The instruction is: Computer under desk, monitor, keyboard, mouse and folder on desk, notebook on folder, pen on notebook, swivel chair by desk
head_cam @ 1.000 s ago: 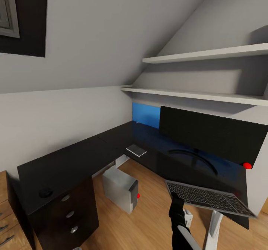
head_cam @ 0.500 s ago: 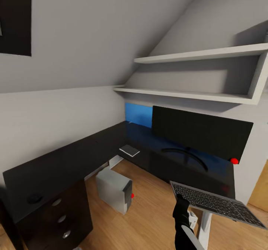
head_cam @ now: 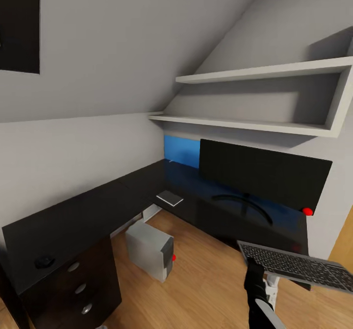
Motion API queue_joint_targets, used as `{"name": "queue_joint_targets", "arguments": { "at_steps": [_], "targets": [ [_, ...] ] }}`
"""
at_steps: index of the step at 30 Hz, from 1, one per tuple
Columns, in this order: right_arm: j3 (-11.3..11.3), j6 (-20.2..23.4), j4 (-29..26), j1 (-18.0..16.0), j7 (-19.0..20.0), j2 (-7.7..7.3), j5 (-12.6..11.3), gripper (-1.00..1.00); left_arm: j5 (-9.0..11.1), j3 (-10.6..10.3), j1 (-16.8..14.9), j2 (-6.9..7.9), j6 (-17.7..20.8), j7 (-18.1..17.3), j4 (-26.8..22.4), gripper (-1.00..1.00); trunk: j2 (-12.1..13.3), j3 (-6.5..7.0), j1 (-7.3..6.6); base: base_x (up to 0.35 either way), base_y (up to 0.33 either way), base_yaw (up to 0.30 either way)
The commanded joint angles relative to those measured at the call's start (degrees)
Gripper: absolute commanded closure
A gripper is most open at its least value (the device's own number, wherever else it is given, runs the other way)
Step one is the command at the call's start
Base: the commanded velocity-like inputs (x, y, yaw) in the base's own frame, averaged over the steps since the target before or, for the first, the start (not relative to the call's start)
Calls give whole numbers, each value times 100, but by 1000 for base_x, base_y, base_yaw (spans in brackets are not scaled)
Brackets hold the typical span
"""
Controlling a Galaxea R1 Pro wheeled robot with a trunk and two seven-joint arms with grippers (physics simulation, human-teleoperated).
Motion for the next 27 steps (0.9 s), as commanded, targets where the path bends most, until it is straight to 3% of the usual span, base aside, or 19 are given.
{"name": "queue_joint_targets", "arguments": {
  "at_steps": [1,14,20,27],
  "targets": [
    [31,-33,5,-5,38,-10,-58,100,19,-40,-13,6,-44,37,-12,-100,-7,-9,1,0,0,0],
    [26,-77,53,-5,51,-35,-1,100,18,-47,-13,-6,-44,28,-12,-100,-7,-9,1,54,0,0],
    [30,-78,70,-6,40,-38,12,100,16,-42,-13,-160,-38,23,245,-100,-7,-9,1,260,-4,0],
    [29,-61,79,-5,36,-38,12,100,-9,-24,-13,-307,-31,-12,454,-100,-7,-9,1,37,-1,0]
  ]
}}
